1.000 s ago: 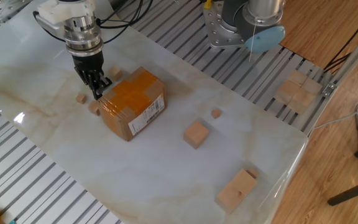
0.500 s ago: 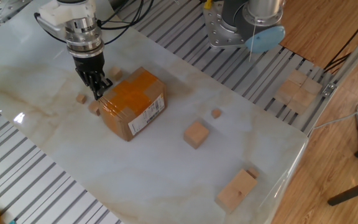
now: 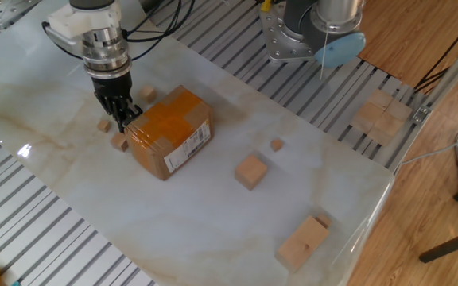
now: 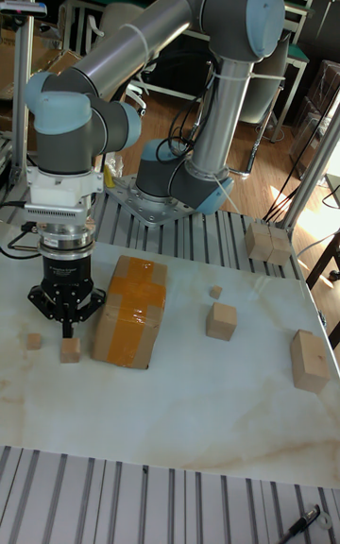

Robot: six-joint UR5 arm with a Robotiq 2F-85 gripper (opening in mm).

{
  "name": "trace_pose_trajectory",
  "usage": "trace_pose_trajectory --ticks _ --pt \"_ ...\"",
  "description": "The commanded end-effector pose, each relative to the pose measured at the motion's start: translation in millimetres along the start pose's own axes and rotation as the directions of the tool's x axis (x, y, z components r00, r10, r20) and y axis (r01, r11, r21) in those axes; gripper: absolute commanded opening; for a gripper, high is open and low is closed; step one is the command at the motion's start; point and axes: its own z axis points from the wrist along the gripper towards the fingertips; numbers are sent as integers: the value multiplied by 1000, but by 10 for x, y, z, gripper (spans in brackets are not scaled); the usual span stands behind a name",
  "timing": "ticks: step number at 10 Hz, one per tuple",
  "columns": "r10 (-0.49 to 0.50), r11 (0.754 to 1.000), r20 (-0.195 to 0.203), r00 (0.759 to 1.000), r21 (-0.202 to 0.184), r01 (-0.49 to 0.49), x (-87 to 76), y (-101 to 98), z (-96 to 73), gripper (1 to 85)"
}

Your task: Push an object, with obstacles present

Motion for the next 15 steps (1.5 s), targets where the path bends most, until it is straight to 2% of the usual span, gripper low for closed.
trace_pose_trajectory --ticks 1,8,13,15 --pt "-14 1000 8 1000 -12 14 -207 59 24 13" --pt "-36 999 -7 999 -18 35 -517 121 5 13" --pt "-31 999 -8 999 -18 31 -811 289 21 13" --pt "-34 999 -15 999 -11 34 -830 318 10 13"
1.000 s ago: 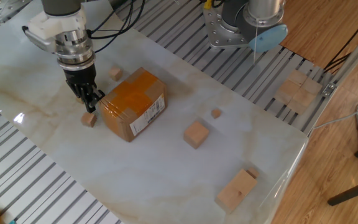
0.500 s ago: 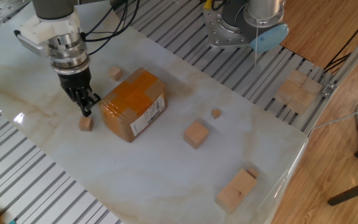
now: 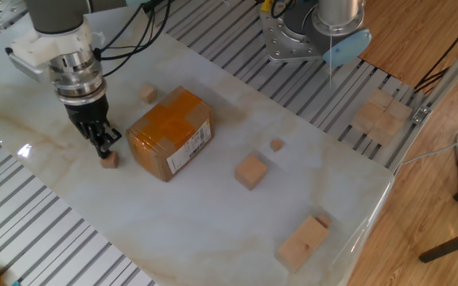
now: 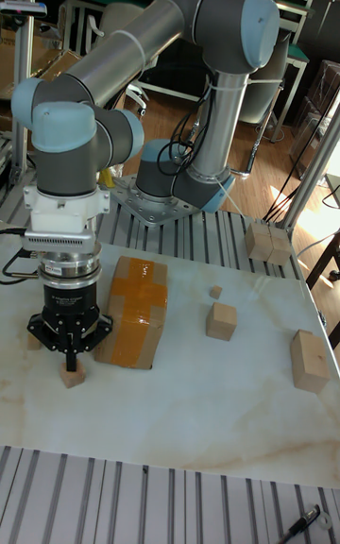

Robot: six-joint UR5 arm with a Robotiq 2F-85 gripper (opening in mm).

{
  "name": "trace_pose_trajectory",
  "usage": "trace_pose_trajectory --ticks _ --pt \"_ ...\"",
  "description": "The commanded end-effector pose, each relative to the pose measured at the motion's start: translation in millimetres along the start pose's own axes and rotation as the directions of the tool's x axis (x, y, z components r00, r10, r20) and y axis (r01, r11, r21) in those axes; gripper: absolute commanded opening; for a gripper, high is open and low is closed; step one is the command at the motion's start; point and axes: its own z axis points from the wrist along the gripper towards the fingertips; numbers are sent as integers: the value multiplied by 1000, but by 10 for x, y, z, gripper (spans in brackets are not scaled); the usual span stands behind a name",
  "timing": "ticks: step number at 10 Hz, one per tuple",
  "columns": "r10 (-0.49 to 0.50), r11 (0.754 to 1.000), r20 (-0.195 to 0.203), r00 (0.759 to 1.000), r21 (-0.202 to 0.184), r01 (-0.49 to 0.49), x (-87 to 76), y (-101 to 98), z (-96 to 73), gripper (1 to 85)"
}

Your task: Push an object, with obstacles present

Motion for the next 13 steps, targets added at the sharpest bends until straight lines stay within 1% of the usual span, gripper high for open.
trace_pose_trajectory --ticks 1,2,5,7,9,12,13 --pt "3 1000 -7 1000 2 -3 -94 35 -36 13" --pt "-1 1000 -21 1000 6 1 -76 -4 -71 13" --pt "3 1000 -29 1000 14 -2 -28 -53 -166 13" --pt "16 999 -43 999 29 -15 9 -91 -169 13" --pt "21 1000 -44 999 14 -21 11 -52 -168 13" --pt "6 1000 -41 999 16 -5 4 -60 -168 13" --pt "1 1000 -40 999 18 0 39 -96 -157 13"
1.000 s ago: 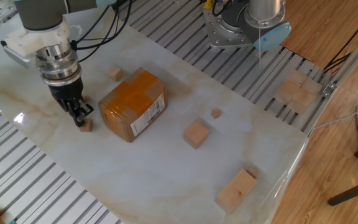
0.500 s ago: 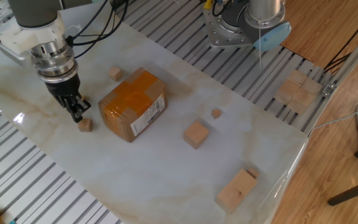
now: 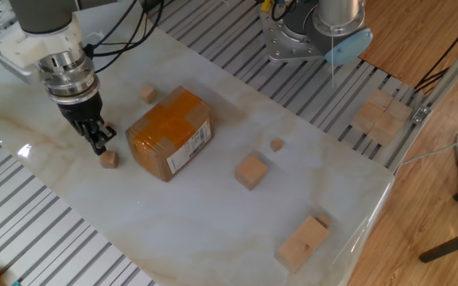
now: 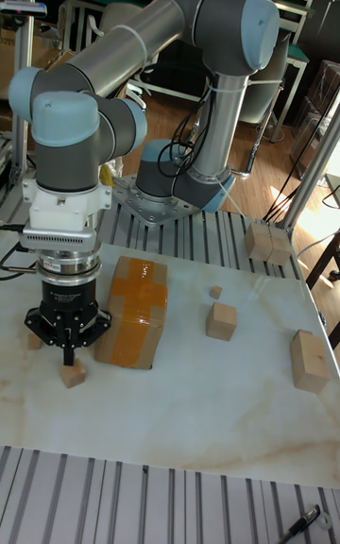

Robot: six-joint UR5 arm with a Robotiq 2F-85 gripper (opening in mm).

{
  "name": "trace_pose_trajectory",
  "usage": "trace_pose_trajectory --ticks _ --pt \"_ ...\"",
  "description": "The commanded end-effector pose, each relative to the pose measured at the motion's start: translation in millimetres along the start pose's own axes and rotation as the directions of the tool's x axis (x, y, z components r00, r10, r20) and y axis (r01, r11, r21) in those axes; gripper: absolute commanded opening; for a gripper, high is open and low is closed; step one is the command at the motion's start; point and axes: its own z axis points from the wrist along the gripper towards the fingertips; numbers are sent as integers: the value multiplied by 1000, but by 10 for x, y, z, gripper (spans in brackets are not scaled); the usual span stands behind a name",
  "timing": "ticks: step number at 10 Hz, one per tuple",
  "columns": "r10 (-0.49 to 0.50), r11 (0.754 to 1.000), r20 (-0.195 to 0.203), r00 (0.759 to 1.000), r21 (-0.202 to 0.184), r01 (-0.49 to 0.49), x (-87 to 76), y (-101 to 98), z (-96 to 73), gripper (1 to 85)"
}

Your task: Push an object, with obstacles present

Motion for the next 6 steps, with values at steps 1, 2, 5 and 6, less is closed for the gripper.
trace_pose_trajectory --ticks 1,2,5,6 --pt "-2 1000 6 1000 -7 2 50 -50 -3 13" --pt "0 1000 6 1000 -16 1 76 -61 -13 13" --pt "8 999 15 1000 -49 -7 153 -79 -41 13" --pt "10 999 19 1000 -49 -9 184 -106 -33 13"
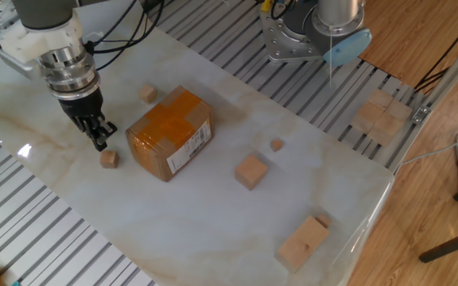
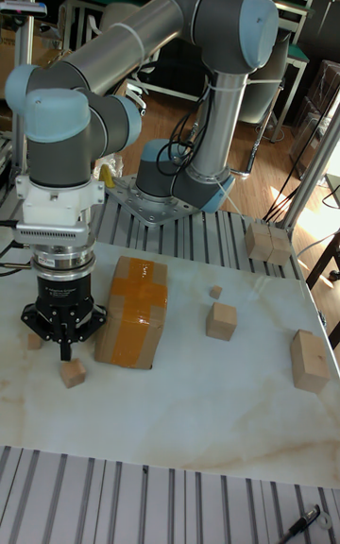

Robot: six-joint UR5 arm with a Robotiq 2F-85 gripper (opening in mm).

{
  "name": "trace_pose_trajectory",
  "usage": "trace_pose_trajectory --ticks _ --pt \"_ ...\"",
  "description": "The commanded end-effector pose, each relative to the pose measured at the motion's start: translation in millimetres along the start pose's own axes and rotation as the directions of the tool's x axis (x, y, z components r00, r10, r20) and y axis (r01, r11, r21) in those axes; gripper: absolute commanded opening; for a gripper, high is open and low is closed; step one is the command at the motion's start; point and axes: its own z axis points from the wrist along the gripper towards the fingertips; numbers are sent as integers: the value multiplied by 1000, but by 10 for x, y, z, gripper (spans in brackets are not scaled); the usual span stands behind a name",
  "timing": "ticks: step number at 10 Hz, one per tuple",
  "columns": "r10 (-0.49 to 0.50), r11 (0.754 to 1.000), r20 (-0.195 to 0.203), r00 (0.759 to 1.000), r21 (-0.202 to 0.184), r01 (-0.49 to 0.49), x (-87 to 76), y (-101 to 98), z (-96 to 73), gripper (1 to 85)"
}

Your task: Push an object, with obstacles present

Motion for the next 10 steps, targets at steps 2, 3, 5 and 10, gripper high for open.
trace_pose_trajectory --ticks 2,3,5,10 --pt "12 1000 17 1000 -23 -12 54 -51 14 13" --pt "13 1000 19 1000 -25 -12 49 -47 14 13" --pt "11 1000 23 1000 -25 -11 38 -47 13 13" --pt "-6 1000 26 1000 -6 6 32 -95 14 13"
